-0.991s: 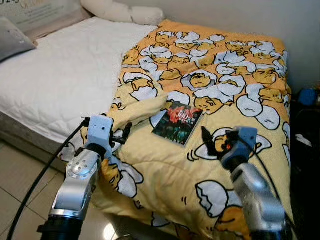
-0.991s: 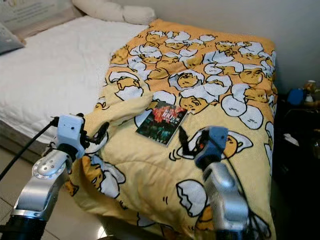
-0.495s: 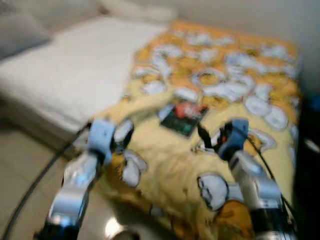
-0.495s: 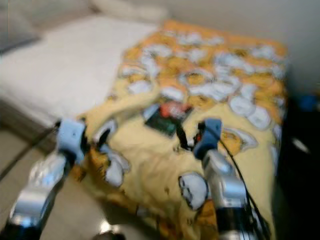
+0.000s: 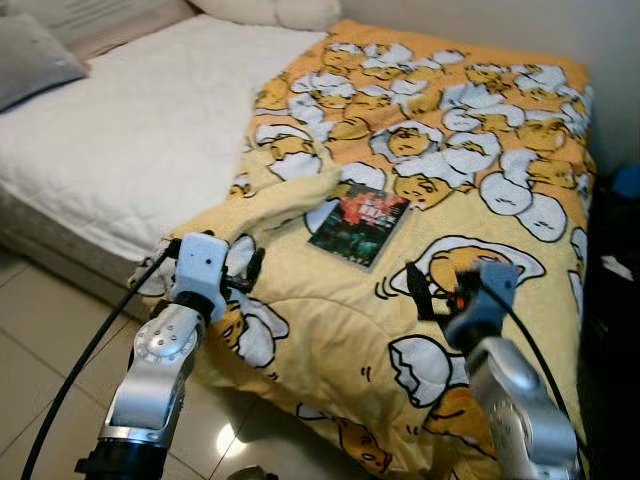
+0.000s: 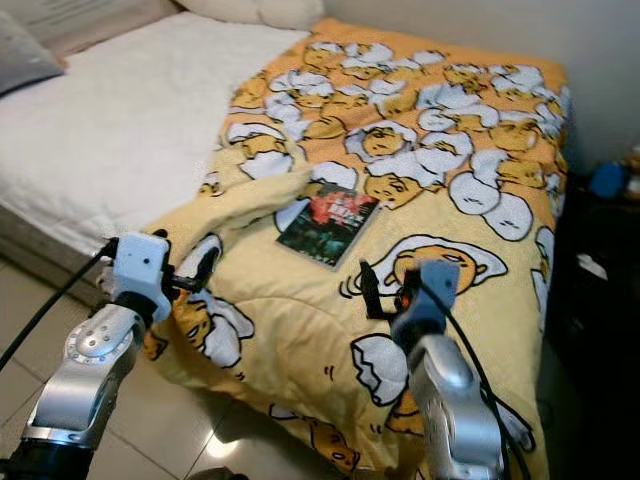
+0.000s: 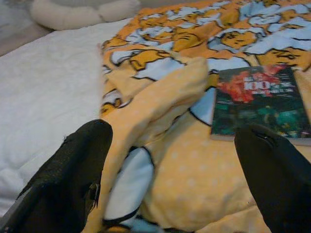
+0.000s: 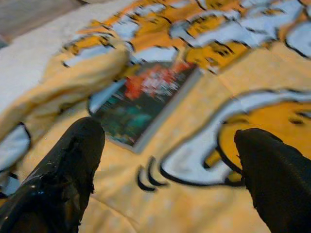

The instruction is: Clean up the room

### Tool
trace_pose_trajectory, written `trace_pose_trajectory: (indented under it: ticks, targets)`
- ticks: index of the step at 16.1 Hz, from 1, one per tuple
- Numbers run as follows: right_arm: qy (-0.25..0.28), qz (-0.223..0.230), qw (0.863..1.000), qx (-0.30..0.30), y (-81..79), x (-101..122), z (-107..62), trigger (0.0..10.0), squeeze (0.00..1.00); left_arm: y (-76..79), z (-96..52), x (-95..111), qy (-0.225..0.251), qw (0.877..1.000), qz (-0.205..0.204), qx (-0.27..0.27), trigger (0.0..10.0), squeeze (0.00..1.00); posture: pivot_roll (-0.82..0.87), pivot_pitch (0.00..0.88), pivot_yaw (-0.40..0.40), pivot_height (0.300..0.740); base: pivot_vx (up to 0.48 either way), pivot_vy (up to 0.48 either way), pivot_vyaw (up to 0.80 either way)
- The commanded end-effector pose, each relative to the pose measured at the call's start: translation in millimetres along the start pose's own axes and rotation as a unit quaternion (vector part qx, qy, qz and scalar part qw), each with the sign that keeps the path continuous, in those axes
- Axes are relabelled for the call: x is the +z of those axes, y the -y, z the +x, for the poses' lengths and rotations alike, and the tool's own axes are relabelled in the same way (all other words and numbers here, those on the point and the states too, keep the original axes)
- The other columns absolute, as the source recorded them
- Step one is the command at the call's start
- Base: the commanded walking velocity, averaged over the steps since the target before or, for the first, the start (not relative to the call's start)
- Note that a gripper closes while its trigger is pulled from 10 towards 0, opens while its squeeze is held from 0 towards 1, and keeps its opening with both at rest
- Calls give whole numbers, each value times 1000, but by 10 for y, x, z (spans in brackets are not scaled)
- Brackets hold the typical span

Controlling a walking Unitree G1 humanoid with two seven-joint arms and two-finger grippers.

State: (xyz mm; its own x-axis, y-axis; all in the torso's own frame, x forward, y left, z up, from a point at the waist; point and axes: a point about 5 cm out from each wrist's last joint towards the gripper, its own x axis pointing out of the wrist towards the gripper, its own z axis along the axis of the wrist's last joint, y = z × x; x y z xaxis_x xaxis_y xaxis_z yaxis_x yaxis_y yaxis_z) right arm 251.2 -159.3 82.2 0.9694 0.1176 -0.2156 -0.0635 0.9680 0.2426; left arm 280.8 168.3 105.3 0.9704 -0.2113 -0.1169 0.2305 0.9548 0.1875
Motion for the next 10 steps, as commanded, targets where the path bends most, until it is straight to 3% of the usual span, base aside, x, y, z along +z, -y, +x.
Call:
trace_pose_trajectory:
  ticks: [1, 4, 5, 7, 10]
  targets:
    - [7, -3, 1000, 4, -60, 21, -11, 10000, 0, 42, 30, 19, 2, 1000, 14, -12, 10000, 106, -112, 0, 68, 740, 0, 0, 0]
    - [-7, 6, 1000, 0, -65, -1, 13, 10000, 0, 91, 30, 24, 6, 999, 23, -24, 10000, 86, -107, 0, 59, 740, 0, 0, 0]
    - [-11, 7, 1000, 0, -57, 3, 2, 10000, 0, 79, 25, 29, 8, 1000, 18, -17, 10000, 31, -105, 0, 54, 740, 0, 0, 0]
    - [-6, -12, 1000, 8, -57, 27, 8, 10000, 0, 52, 24, 44, 15, 1000, -1, -15, 10000, 43, -99, 0, 46, 740, 0, 0, 0]
    - [-9, -17, 999, 45, -148, 34, 25, 10000, 0, 44, 21, 88, 28, 999, -16, -24, 10000, 51, -95, 0, 41, 740, 195, 0, 800]
